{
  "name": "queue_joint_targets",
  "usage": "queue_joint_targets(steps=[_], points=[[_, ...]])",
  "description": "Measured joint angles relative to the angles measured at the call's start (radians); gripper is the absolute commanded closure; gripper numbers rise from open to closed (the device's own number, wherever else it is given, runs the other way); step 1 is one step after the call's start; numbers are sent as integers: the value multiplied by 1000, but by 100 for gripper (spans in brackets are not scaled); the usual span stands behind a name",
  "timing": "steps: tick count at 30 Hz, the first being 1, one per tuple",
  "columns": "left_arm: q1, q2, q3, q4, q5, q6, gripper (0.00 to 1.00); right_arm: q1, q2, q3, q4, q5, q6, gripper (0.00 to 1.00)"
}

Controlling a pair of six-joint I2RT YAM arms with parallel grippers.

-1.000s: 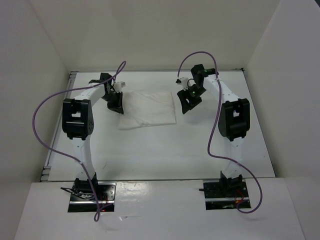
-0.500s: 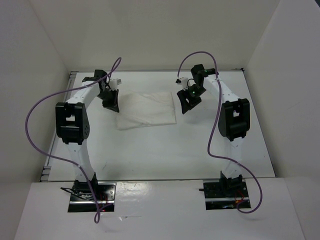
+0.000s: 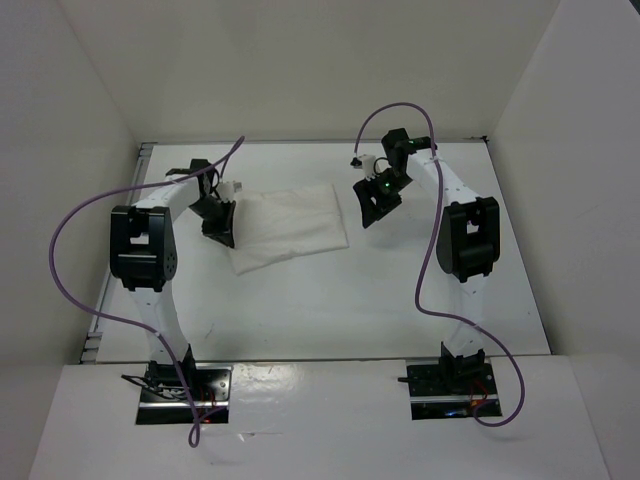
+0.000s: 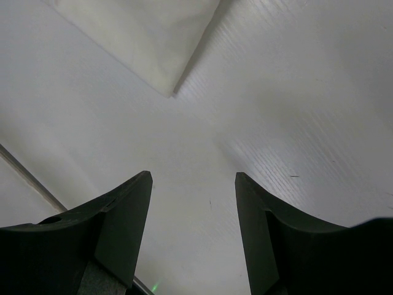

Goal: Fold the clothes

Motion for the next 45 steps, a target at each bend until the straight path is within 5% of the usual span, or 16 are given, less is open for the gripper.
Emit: queue_joint_targets(steps=[4, 6, 10, 15, 27, 45], points=[[1, 0, -2, 0, -3, 5, 74, 0, 0, 0, 0, -3, -2, 34], [6, 0, -1, -2, -3, 15, 50, 0, 0, 0, 0, -4, -2, 34], [27, -2, 37, -15, 8, 31, 27, 0, 0, 0, -1, -6, -3, 34], [41, -2, 189, 10, 16, 26, 27, 0, 0, 0, -1, -8, -3, 34], [37, 192, 411, 91, 74, -12, 52, 0, -34, -51, 6, 38, 5, 34], [36, 275, 466, 103, 50, -31, 52, 0, -51, -51, 7, 53, 6, 34]])
